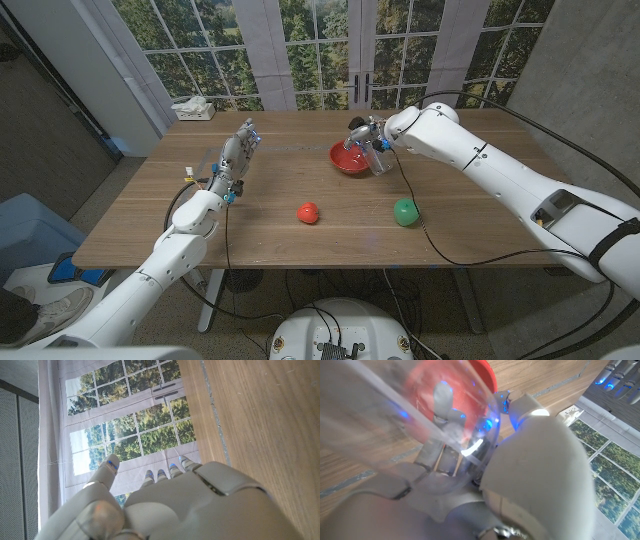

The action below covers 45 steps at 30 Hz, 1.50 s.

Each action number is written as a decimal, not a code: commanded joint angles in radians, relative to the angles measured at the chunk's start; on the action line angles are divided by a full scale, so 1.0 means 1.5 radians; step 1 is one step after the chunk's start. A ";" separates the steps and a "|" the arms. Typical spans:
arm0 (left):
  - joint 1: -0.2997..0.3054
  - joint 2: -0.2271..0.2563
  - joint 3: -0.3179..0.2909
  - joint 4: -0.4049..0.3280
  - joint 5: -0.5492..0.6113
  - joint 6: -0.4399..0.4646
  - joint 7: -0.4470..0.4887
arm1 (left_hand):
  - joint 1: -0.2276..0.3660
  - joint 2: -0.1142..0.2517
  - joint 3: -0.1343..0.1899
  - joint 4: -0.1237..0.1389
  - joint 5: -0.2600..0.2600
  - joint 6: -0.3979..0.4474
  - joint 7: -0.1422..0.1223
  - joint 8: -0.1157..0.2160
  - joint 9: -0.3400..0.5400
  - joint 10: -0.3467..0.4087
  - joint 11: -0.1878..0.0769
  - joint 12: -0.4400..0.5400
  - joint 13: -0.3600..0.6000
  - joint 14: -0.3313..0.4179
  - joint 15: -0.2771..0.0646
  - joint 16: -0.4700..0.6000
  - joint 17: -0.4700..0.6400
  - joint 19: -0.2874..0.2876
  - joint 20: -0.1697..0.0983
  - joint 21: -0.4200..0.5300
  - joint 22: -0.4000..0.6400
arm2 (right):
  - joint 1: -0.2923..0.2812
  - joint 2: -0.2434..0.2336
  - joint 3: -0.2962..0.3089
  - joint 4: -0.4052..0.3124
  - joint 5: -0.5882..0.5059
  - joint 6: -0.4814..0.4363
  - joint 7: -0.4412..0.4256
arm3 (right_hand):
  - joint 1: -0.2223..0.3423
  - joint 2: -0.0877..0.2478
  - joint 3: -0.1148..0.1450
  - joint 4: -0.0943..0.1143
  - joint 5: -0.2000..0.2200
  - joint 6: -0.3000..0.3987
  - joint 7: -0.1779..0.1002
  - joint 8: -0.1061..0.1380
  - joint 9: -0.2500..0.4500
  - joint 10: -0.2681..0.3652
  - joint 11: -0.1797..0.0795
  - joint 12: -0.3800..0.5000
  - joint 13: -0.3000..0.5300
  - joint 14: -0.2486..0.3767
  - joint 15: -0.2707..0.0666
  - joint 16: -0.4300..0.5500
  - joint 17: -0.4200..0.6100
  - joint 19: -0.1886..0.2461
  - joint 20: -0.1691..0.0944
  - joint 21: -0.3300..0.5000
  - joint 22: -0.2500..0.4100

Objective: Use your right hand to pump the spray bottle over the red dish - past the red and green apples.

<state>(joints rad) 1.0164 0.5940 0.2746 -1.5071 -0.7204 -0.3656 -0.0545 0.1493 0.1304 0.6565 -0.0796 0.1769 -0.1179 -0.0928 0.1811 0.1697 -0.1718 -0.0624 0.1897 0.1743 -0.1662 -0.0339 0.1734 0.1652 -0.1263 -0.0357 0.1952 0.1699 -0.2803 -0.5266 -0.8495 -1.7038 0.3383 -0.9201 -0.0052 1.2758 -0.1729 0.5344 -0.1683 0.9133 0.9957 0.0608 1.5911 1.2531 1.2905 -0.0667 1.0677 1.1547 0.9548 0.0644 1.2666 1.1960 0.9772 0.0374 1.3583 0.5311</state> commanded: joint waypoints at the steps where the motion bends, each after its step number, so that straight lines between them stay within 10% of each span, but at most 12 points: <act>1: -0.006 -0.002 -0.001 0.012 -0.005 -0.002 -0.010 | 0.007 0.014 0.001 -0.005 0.000 -0.007 -0.003 0.000 0.002 -0.051 0.001 -0.001 0.002 -0.082 -0.040 0.001 0.001 -0.005 -0.044 -0.003 0.002 | 0.064 0.009 -0.046 0.047 0.016 -0.045 0.094 | 0.010 0.019 0.012 -0.002 -0.003 0.072 0.024 0.004 0.004 0.011 -0.004 0.046 0.036 0.162 -0.172 0.224 0.042 0.134 -0.136 -0.002 0.026; 31: -0.022 -0.008 0.002 0.035 -0.009 -0.004 -0.024 | 0.011 0.017 -0.001 -0.014 0.000 -0.008 -0.003 0.001 0.002 -0.051 0.001 0.000 0.002 -0.081 -0.041 0.002 0.002 -0.004 -0.043 -0.003 0.002 | 0.042 0.007 -0.018 0.051 0.027 -0.010 0.080 | 0.020 0.023 0.045 -0.003 -0.003 0.121 0.042 0.004 0.004 0.009 -0.003 0.083 0.032 0.167 -0.171 0.221 0.042 0.139 -0.129 -0.014 0.014; 41: -0.030 -0.010 0.006 0.040 -0.008 -0.001 -0.027 | 0.012 0.018 -0.001 -0.016 -0.001 -0.008 -0.002 0.001 0.002 -0.051 0.000 0.000 0.002 -0.081 -0.041 0.002 0.002 -0.004 -0.043 -0.003 0.002 | 0.012 -0.002 0.012 0.041 0.039 0.013 0.055 | 0.009 0.047 0.030 0.004 -0.039 0.109 0.036 -0.001 0.000 -0.051 -0.027 0.023 -0.035 0.150 -0.173 0.216 0.041 0.117 -0.145 -0.029 -0.034; 45: -0.032 -0.010 0.007 0.039 -0.006 0.001 -0.026 | 0.012 0.018 -0.001 -0.016 -0.001 -0.008 -0.003 0.001 0.002 -0.051 0.000 0.000 0.002 -0.082 -0.041 0.002 0.002 -0.004 -0.043 -0.003 0.002 | -0.005 -0.006 0.029 0.036 0.047 0.024 0.043 | 0.020 0.061 0.001 0.003 -0.083 0.008 0.018 -0.016 -0.007 -0.079 -0.035 -0.048 -0.121 0.129 -0.177 0.216 0.040 0.086 -0.162 -0.020 -0.046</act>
<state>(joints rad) 0.9793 0.5814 0.2795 -1.4525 -0.7345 -0.3720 -0.0915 0.1559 0.1318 0.6528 -0.0973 0.1769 -0.1234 -0.0983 0.1811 0.1697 -0.1718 -0.0624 0.1897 0.1743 -0.1662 -0.0339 0.1734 0.1651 -0.1263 -0.0357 0.1952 0.1700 -0.2449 -0.5221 -0.8490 -1.6361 0.3876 -0.9218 0.0922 1.2681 -0.1651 0.5593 -0.1642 0.8234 1.0008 0.0546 1.5786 1.2468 1.2424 -0.0694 1.0582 1.0426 0.9548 0.0644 1.2666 1.1954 0.9819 -0.0004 1.3197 0.4694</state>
